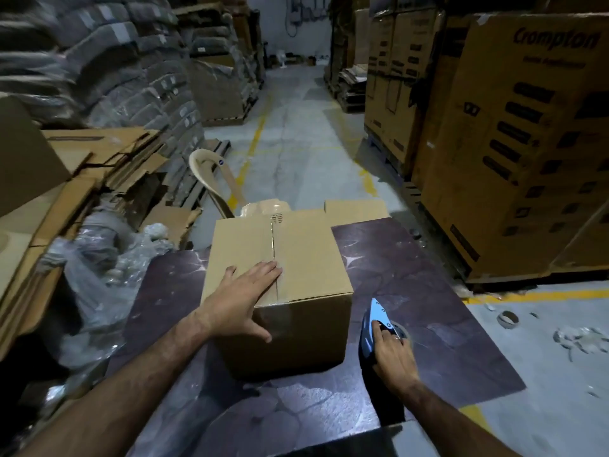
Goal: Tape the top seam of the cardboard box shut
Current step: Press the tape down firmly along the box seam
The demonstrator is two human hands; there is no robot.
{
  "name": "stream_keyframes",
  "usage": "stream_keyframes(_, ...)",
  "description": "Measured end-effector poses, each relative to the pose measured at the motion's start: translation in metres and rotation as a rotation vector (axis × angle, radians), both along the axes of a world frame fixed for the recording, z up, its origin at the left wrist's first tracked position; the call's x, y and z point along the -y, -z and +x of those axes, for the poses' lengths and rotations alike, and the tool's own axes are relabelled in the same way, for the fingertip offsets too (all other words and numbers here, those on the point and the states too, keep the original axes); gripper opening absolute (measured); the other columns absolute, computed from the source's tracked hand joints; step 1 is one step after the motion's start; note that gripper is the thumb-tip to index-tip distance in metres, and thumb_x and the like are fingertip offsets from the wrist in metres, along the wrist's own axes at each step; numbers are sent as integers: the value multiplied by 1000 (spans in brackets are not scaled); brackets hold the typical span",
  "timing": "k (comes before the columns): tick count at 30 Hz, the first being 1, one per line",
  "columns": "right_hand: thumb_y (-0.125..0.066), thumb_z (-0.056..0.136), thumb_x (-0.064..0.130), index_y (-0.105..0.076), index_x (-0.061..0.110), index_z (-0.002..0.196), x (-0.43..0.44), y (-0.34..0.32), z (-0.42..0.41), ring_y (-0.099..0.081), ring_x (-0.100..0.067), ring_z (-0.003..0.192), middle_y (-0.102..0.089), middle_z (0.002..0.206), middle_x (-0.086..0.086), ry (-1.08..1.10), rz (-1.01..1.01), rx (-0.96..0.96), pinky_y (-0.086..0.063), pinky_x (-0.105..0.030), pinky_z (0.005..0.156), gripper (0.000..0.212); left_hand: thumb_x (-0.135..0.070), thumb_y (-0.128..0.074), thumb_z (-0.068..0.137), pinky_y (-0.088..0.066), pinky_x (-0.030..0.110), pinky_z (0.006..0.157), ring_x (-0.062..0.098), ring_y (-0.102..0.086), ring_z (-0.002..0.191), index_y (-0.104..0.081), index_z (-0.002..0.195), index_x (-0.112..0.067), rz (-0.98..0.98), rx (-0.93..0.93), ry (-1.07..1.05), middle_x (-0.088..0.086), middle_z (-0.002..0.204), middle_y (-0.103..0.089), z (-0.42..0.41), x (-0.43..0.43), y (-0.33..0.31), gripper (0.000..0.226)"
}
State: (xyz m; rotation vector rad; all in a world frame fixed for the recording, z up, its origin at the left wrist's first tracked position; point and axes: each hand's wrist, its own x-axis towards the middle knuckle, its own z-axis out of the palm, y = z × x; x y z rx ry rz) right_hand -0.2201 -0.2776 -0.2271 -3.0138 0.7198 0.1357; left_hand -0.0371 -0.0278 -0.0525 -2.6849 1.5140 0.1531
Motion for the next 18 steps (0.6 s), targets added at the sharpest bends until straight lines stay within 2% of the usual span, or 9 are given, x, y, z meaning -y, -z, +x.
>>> stream_keyframes(4,-50,94,23,-8,5,148,0,4,-5,-49,-21,122,-45,141,-11,-6,4,-25,-34,-37,105,70,-64,-75,61,0,52,116,13,3,146,1,151,-20,-33,-34,-15,-1,161,2,-2,-4,-3,126)
stream_keyframes(11,-53,93,21,-15,8,147,-4,-5,-8,-47,-22,124,-46,141,-9,-5,4,-79,-34,-35,104,67,-66,-71,66,-4,47,118,13,1,146,-2,151,-20,-86,8,-19,0,161,-3,1,-18,4,119)
stream_keyframes(13,-56,90,22,-20,10,145,-8,-15,-6,-43,-23,127,-43,142,-9,4,7,-126,-33,-35,105,67,-65,-70,68,-6,47,119,14,1,147,-1,151,-19,-82,17,-21,0,161,-3,2,-21,4,117)
stream_keyframes(15,-60,86,27,-33,15,139,-15,-38,-5,-41,-25,125,-42,139,-8,6,-28,-167,-35,-35,103,61,-65,-68,69,-7,47,119,15,1,147,-1,152,-19,-69,40,-31,0,161,-1,4,-26,4,116)
stream_keyframes(16,-63,84,30,-39,16,134,-20,-55,-5,-43,-25,122,-44,135,-7,35,-46,-139,-37,-35,99,57,-65,-68,70,-6,47,118,15,1,147,0,152,-19,-64,53,-38,0,161,-1,6,-28,5,116)
stream_keyframes(18,-70,75,24,-52,14,119,-31,-94,-2,-51,-28,107,-54,118,-8,102,-79,118,-44,-39,86,49,-66,-66,71,-5,49,117,16,3,147,2,152,-19,-55,64,-65,0,161,2,8,-32,6,116)
